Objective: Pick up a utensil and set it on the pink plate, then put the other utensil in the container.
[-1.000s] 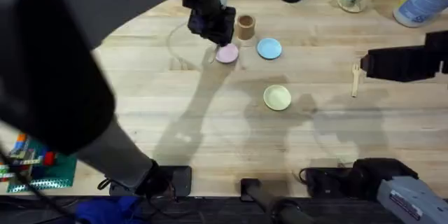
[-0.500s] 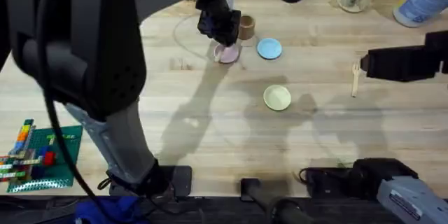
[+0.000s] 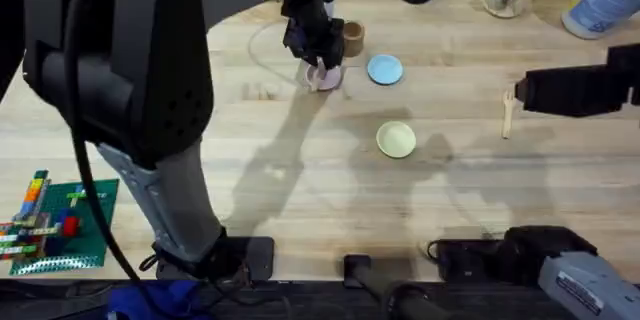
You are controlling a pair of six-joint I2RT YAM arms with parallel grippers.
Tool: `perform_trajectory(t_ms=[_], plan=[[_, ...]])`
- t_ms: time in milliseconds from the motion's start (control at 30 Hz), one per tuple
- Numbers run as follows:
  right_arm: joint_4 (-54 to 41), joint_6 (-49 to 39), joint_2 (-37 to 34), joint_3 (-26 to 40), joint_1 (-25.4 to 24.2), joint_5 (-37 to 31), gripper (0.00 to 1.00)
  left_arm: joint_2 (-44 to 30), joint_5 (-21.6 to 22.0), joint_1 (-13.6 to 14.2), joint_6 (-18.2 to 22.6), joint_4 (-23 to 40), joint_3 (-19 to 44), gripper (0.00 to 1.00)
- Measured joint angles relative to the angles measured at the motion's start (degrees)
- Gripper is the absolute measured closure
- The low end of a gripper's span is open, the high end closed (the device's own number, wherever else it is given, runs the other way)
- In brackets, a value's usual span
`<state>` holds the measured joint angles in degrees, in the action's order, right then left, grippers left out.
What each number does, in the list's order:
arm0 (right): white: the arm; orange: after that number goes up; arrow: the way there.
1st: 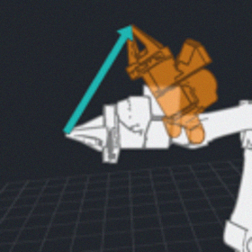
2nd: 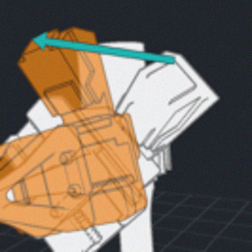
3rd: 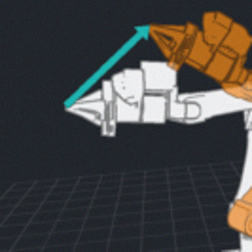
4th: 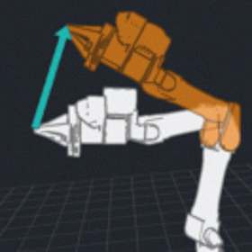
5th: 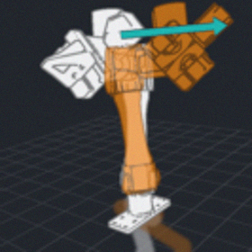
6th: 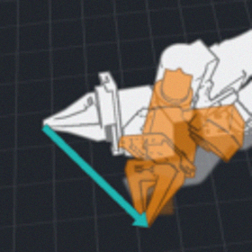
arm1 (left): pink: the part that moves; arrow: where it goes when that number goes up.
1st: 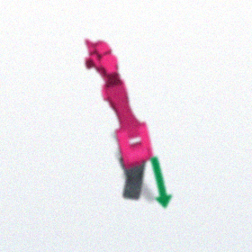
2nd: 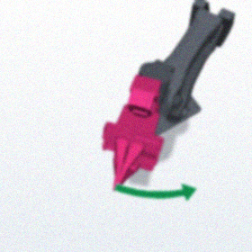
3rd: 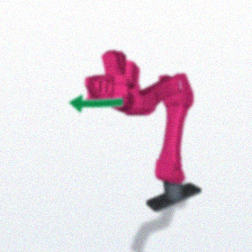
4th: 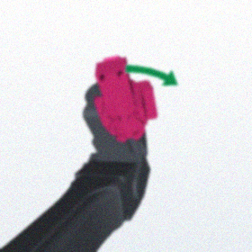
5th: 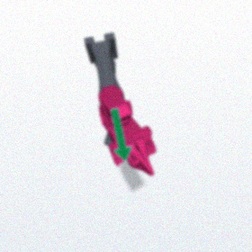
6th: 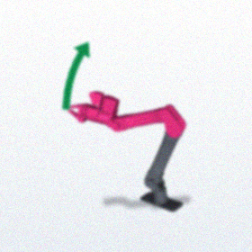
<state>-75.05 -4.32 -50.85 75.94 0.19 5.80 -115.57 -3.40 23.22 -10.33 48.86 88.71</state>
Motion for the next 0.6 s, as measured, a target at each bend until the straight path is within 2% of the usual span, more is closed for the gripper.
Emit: perform_trajectory(t_ms=[133,333,533,600], plan=[[0.0,0.0,0.0,0.0,0.0,0.0,0.003,0.0,0.0,0.0,0.0,0.0,0.0,0.669],[0.0,0.0,0.0,0.0,0.0,0.0,0.003,0.0,0.0,0.0,0.0,1.0,0.0,0.591],[0.0,0.0,0.0,0.0,0.0,0.0,0.003,0.0,0.0,0.0,0.0,2.2,0.0,0.311],[0.0,0.0,0.0,0.0,0.0,0.0,0.003,0.0,0.0,0.0,0.0,3.0,0.0,0.261]])
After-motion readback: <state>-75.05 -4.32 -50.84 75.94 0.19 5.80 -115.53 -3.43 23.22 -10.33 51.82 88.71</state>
